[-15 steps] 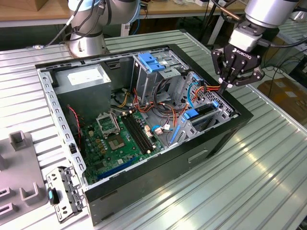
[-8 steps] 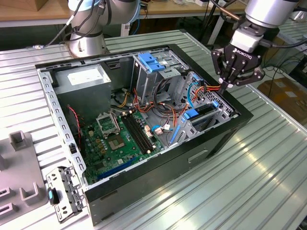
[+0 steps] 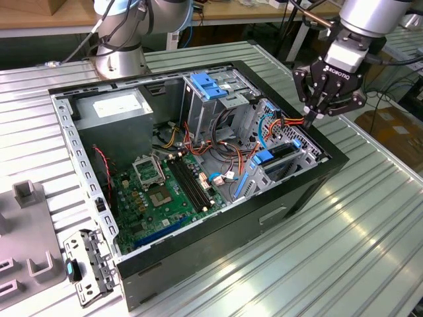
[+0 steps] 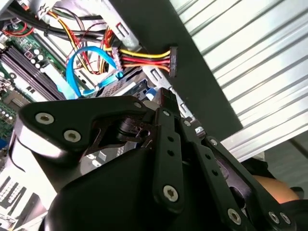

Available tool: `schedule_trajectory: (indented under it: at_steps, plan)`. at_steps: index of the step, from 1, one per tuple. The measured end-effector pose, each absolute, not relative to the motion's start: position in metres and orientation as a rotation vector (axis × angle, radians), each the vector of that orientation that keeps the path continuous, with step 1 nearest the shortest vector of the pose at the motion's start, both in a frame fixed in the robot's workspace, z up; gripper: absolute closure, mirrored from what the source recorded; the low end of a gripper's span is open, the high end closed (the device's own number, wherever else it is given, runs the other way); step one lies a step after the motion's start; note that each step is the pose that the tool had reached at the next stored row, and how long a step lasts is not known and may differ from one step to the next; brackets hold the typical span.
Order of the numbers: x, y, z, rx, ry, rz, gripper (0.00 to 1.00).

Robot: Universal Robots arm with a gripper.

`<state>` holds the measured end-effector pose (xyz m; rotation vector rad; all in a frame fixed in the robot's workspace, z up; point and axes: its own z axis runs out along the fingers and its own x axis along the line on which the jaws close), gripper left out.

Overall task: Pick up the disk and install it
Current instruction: 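Insert the first disk wire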

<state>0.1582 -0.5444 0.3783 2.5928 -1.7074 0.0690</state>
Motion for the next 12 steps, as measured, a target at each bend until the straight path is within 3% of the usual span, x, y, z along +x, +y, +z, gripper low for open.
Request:
schedule_trajectory:
  at_steps: [12]
  plan:
    - [0.171,-0.54,0.378,2.705,-1.53,0.073,0.89]
